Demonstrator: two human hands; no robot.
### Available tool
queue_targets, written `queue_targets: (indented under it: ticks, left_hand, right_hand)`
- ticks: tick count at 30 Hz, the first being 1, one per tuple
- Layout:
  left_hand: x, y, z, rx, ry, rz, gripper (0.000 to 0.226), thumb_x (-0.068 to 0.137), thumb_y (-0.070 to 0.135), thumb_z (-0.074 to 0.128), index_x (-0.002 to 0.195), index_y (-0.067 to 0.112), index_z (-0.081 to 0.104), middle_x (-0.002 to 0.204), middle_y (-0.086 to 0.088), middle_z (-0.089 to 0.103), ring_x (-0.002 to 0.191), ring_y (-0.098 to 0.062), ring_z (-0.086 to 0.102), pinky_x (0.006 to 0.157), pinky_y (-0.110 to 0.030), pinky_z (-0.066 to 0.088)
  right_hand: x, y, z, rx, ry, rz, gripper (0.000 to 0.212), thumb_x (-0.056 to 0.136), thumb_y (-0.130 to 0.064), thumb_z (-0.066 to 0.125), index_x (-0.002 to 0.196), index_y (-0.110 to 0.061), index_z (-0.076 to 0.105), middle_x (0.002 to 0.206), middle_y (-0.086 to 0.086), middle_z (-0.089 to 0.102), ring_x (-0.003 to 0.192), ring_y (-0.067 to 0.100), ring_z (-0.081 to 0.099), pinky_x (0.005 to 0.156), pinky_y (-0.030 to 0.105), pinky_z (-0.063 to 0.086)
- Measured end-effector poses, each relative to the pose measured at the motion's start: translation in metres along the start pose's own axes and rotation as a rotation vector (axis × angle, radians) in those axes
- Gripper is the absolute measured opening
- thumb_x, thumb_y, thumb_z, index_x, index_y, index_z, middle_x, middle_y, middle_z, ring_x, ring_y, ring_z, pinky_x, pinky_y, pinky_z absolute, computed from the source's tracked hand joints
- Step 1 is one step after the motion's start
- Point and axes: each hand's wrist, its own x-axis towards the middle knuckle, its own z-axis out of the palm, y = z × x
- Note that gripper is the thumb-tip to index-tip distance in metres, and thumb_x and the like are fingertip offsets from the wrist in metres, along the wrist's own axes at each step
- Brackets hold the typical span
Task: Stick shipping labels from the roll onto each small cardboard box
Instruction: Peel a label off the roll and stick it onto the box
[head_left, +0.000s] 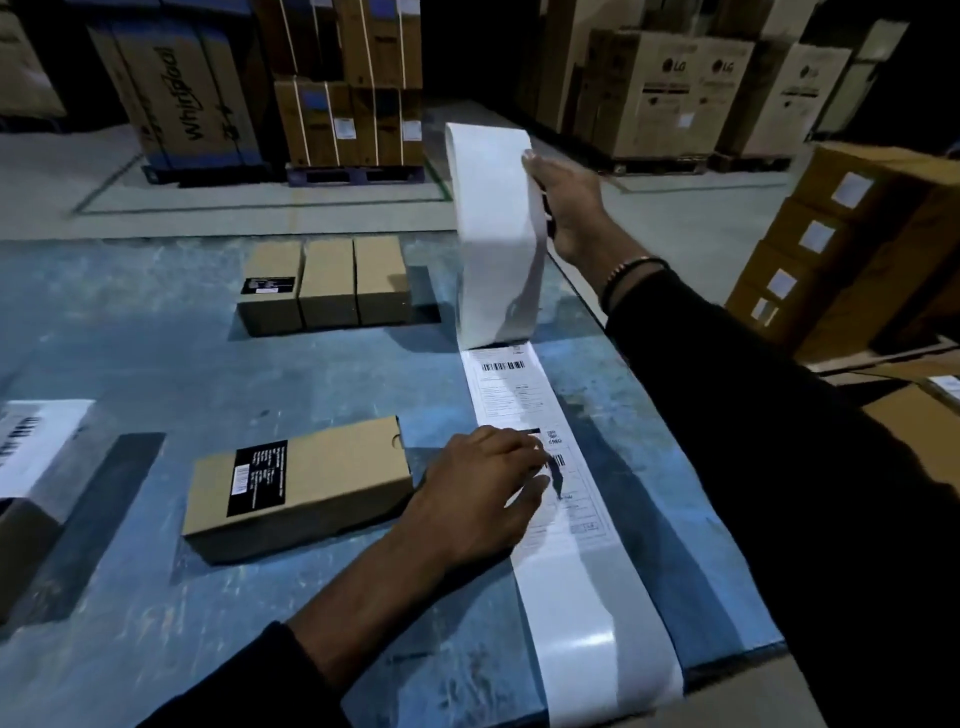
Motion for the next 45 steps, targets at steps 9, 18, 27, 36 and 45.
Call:
queue_targets:
  ticks: [9, 18, 27, 36, 45]
  left_hand:
    - [0.003, 0.003, -0.003, -0.032, 0.064, 0.027, 0.024, 0.094, 0.028, 0.061, 0.111, 0.03, 0.078, 0.119, 0.014, 0.072, 0.108, -0.015, 0.062, 0.084, -0.038, 0.053]
    - [0.005, 0.0, -0.002, -0.015, 0.079, 0.006, 0.026, 0.101, 0.039, 0.061, 0.116, 0.03, 0.08, 0.122, 0.012, 0.071, 0.112, -0.013, 0.062, 0.088, -0.036, 0.054]
    - [0.005, 0.007, -0.011, -0.028, 0.021, -0.012, 0.029, 0.101, 0.04, 0.062, 0.12, 0.027, 0.081, 0.124, 0.01, 0.071, 0.115, -0.013, 0.062, 0.093, -0.038, 0.054]
    - [-0.017, 0.009, -0.032, -0.106, 0.02, -0.002, 0.031, 0.097, 0.007, 0.065, 0.115, 0.026, 0.08, 0.12, 0.004, 0.077, 0.106, -0.018, 0.072, 0.091, -0.036, 0.059]
    - [-0.108, 0.046, -0.014, -0.01, 0.159, -0.097, 0.033, 0.102, 0.039, 0.057, 0.123, 0.03, 0.08, 0.135, 0.012, 0.071, 0.124, -0.012, 0.065, 0.094, -0.037, 0.061]
  right_hand:
    - [0.094, 0.096, 0.026, -0.119, 0.146, 0.169, 0.016, 0.091, -0.013, 0.082, 0.083, -0.01, 0.069, 0.096, 0.008, 0.068, 0.094, 0.027, 0.069, 0.087, 0.039, 0.058]
    - [0.062, 0.101, 0.016, -0.594, -0.126, 0.11, 0.006, 0.107, -0.029, 0.057, 0.104, -0.024, 0.06, 0.112, 0.002, 0.058, 0.092, 0.013, 0.051, 0.082, 0.023, 0.041]
    - [-0.118, 0.048, -0.055, -0.841, -0.402, -0.164, 0.054, 0.098, -0.033, 0.077, 0.147, -0.022, 0.058, 0.142, 0.004, 0.067, 0.129, 0.014, 0.063, 0.106, 0.036, 0.054]
    - [-0.316, 0.042, -0.113, -0.646, -0.349, -0.127, 0.017, 0.1, -0.028, 0.076, 0.115, -0.027, 0.083, 0.13, -0.009, 0.075, 0.135, -0.005, 0.057, 0.107, 0.019, 0.05]
    - [-0.408, 0.047, -0.123, -1.054, -0.565, -0.159, 0.045, 0.108, -0.062, 0.042, 0.149, -0.05, 0.056, 0.168, -0.024, 0.03, 0.157, -0.013, 0.008, 0.131, 0.03, 0.009]
